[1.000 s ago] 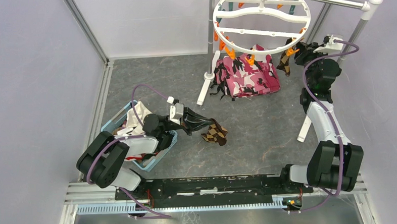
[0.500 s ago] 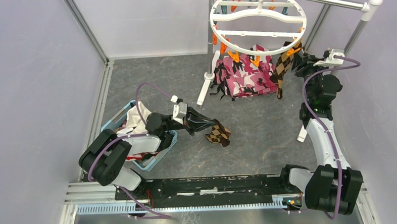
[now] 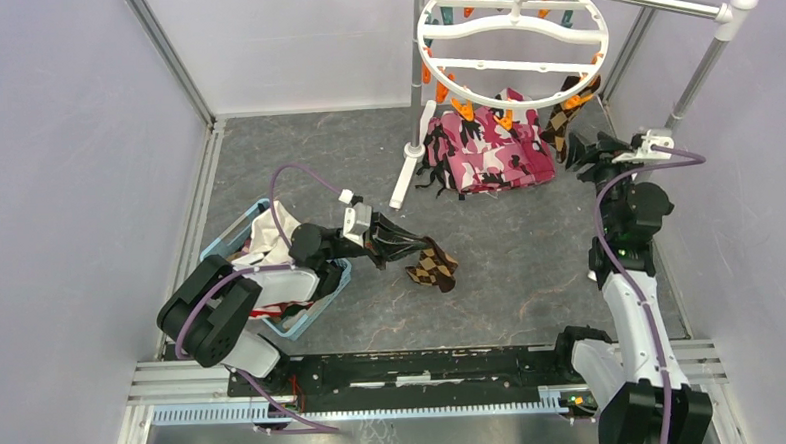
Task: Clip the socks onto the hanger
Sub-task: Rotate the hanger at the clothesline, then adjust the sock.
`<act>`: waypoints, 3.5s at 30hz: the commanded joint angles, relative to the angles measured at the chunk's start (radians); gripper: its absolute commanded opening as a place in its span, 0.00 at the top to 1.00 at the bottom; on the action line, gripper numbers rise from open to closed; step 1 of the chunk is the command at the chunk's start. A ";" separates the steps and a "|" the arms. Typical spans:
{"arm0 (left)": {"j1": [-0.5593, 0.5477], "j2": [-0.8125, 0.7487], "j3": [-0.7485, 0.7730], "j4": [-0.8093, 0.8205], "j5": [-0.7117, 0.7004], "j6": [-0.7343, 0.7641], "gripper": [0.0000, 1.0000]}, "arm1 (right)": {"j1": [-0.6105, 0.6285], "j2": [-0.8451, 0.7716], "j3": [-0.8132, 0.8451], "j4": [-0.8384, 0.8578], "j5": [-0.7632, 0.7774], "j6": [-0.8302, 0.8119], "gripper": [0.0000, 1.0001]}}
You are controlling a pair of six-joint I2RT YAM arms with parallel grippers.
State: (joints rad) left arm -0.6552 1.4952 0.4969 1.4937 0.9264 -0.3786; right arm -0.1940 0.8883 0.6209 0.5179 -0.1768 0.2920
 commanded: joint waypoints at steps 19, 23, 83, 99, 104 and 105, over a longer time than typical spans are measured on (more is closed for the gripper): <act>-0.027 -0.019 0.048 -0.016 -0.034 0.049 0.98 | 0.054 -0.180 -0.133 0.061 -0.104 0.010 0.25; -0.027 -0.012 0.046 -0.018 -0.034 0.055 0.98 | 0.054 -0.171 -0.092 0.063 -0.101 0.062 0.23; -0.028 -0.062 0.052 -0.172 -0.079 0.123 0.98 | 0.076 -0.123 -0.269 0.418 -0.016 0.054 0.20; -0.027 -0.086 0.052 -0.224 -0.077 0.161 0.98 | 0.013 -0.025 -0.125 0.456 -0.110 0.123 0.24; -0.027 -0.084 0.053 -0.226 -0.077 0.162 0.98 | 0.014 -0.059 -0.104 0.370 -0.060 0.090 0.24; -0.027 -0.082 0.054 -0.224 -0.077 0.160 0.98 | 0.013 -0.061 -0.095 0.353 -0.049 0.079 0.24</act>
State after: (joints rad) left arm -0.6765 1.4372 0.5190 1.2579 0.8642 -0.2634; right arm -0.1776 0.8516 0.4728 0.9207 -0.2687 0.3801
